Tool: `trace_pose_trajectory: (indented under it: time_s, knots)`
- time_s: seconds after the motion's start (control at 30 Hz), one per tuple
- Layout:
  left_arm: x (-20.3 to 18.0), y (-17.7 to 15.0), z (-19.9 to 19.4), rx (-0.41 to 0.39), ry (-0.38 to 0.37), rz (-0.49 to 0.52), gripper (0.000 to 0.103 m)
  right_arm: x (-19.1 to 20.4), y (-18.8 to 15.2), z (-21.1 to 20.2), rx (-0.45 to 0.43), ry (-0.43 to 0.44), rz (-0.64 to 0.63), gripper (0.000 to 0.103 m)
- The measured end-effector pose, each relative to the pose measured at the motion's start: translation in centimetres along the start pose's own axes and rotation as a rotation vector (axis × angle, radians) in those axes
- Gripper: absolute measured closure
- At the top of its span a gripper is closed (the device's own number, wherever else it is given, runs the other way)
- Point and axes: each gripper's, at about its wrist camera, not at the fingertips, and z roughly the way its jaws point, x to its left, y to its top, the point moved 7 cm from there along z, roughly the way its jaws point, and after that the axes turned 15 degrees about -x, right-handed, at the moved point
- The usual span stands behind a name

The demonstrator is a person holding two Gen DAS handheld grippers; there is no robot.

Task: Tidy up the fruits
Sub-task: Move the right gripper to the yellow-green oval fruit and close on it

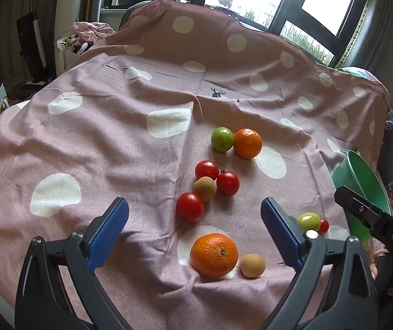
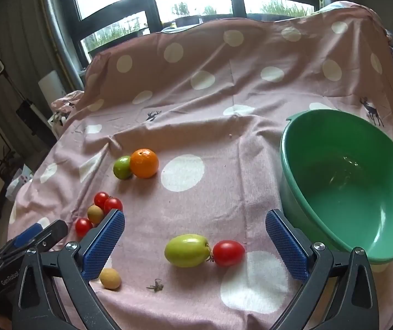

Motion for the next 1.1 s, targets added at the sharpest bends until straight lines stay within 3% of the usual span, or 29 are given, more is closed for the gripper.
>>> trace_pose_trajectory:
  time_s: [0.3,0.7,0.83,0.97,1.1]
  knots:
    - [0.1,-0.2,0.2,0.015,-0.023,-0.006,0.011,-0.9,0.2,0.0,-0.007,-0.019,0.036,0.001]
    - [0.1,-0.7,-0.2,0.042,-0.043,-0.055,0.026,-1.0,0.3,-0.5,0.030,0.046,0.130,0.020]
    - [-0.5,-0.5,-0.5,0.028,-0.061,-0.018,0.033,-0.8,0.1,-0.6,0.052,0.055,0.120,0.026]
    - [-1.6,-0.8,-0.8,0.067,-0.097,-0.002,0.040,-0.9,0.2,-0.8,0.073,0.062,0.119,0.030]
    - [-3.5,-1.4,-0.8,0.118,-0.147,0.029,0.045,-1.0,-0.3,-0.7,0.151,0.069,0.129,0.041]
